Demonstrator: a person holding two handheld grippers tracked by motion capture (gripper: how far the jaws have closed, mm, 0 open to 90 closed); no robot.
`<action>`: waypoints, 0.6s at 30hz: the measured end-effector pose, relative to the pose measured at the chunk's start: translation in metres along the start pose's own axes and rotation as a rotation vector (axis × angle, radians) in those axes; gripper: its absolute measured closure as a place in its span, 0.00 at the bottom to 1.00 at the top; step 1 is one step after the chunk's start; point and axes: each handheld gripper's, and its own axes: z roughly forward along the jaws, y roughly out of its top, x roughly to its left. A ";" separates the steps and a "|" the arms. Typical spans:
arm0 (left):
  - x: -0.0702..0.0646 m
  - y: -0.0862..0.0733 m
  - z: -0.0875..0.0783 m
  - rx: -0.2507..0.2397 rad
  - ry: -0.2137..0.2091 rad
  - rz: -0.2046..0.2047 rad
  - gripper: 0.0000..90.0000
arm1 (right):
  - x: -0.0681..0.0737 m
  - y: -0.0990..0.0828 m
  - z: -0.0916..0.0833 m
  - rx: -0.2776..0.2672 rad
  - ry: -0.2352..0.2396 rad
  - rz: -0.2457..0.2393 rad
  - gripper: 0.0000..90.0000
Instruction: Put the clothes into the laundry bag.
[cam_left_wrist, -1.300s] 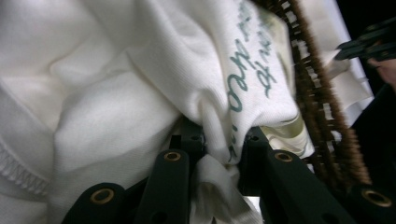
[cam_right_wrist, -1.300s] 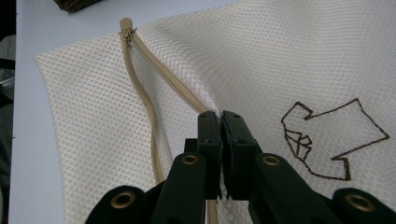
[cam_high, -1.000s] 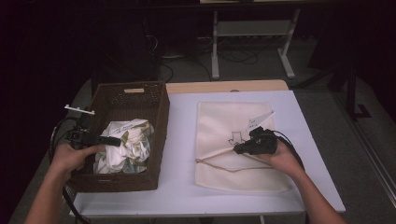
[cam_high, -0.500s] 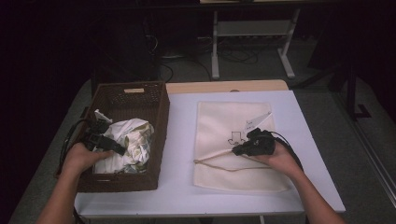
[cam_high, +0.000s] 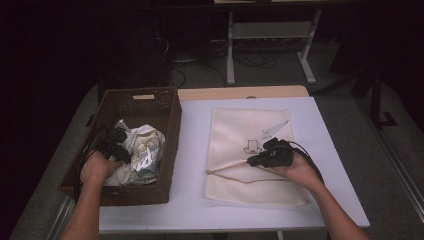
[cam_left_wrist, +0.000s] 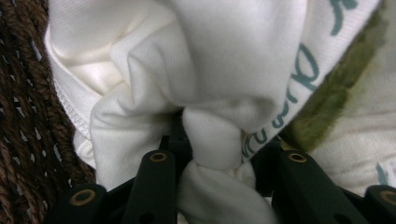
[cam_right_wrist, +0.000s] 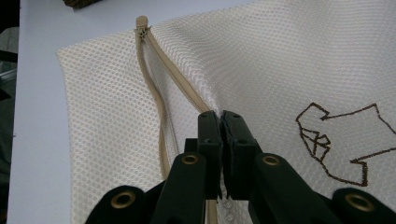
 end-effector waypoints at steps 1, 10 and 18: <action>0.004 -0.003 -0.003 -0.021 -0.032 -0.018 0.78 | 0.000 0.000 0.000 -0.003 0.001 0.002 0.96; 0.027 -0.023 -0.025 -0.219 -0.321 -0.127 0.83 | -0.005 -0.001 -0.004 -0.022 0.007 0.018 0.96; 0.027 -0.024 -0.046 -0.328 -0.472 -0.121 0.83 | -0.007 -0.002 -0.008 -0.031 0.007 0.036 0.96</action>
